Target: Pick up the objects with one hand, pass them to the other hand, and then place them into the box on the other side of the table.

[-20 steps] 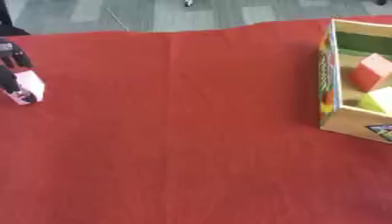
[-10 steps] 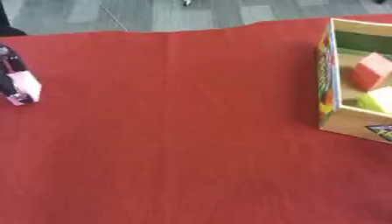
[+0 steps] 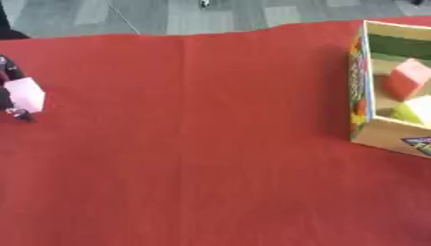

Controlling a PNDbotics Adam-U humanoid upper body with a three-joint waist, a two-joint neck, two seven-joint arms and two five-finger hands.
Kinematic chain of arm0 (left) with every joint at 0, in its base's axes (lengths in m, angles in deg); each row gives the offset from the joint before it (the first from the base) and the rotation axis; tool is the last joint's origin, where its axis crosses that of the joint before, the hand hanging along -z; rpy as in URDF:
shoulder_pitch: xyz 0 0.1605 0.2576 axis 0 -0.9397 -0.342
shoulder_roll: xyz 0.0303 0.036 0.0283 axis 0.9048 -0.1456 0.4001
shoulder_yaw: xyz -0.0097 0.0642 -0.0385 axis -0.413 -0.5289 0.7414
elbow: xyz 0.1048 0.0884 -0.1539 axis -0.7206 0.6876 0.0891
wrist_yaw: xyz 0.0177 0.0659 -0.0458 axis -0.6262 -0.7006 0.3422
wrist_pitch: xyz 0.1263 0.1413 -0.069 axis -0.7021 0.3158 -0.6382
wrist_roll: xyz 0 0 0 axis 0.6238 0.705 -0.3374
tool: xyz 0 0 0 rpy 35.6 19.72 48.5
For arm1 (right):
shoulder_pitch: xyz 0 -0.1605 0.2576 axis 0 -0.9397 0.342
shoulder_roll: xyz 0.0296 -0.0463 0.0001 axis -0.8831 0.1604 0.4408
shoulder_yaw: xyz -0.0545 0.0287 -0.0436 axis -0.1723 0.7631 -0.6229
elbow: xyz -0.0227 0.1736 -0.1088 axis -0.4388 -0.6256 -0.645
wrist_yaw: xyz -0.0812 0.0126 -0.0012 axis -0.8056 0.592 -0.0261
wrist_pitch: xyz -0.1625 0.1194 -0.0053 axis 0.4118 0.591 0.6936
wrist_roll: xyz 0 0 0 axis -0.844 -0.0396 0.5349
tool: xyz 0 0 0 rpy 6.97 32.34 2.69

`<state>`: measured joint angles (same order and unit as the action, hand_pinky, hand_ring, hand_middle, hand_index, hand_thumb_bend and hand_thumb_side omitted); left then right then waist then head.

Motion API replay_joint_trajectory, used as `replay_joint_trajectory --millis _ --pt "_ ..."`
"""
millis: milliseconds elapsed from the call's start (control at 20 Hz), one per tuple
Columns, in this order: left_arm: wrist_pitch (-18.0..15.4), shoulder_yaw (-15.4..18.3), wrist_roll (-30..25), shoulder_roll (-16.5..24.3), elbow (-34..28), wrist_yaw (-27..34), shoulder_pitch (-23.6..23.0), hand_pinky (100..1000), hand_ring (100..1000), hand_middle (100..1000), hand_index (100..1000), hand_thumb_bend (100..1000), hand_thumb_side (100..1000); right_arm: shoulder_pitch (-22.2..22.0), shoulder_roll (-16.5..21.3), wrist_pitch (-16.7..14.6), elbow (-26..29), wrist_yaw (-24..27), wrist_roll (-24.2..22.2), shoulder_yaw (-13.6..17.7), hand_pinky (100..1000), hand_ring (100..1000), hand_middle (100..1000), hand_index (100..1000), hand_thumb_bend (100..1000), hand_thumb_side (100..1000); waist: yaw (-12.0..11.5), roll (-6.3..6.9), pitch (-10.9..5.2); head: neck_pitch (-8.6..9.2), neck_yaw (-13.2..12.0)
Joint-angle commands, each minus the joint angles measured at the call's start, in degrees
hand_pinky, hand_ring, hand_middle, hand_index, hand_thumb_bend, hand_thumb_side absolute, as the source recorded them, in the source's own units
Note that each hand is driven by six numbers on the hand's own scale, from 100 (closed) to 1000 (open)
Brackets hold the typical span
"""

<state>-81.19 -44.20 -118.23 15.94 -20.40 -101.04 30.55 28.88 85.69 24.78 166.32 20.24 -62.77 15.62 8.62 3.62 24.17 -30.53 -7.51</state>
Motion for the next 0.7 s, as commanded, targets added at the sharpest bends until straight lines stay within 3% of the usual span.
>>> replay_joint_trajectory --millis 50,500,700 --pt "0.1 0.9 0.8 3.3 -0.5 -0.8 0.5 781 796 740 741 661 100 -0.2 0.7 0.2 0.9 -0.5 -0.2 0.4 976 1000 852 980 100 472 0.1 -0.18 -1.07 0.88 -0.2" --pt "0.0 1.1 1.5 3.1 0.5 -1.4 0.5 773 786 721 715 590 100 -0.3 0.3 0.4 0.9 -1.0 -0.2 0.4 977 1000 852 981 100 472 0.2 -0.27 -1.01 0.91 -0.2" --pt "0.2 1.0 1.0 3.0 0.8 -2.1 0.5 759 769 696 639 536 100 -0.3 0.1 0.5 0.9 -1.2 -0.1 0.4 977 1000 853 980 100 471 0.2 -0.29 -0.99 0.93 -0.3"
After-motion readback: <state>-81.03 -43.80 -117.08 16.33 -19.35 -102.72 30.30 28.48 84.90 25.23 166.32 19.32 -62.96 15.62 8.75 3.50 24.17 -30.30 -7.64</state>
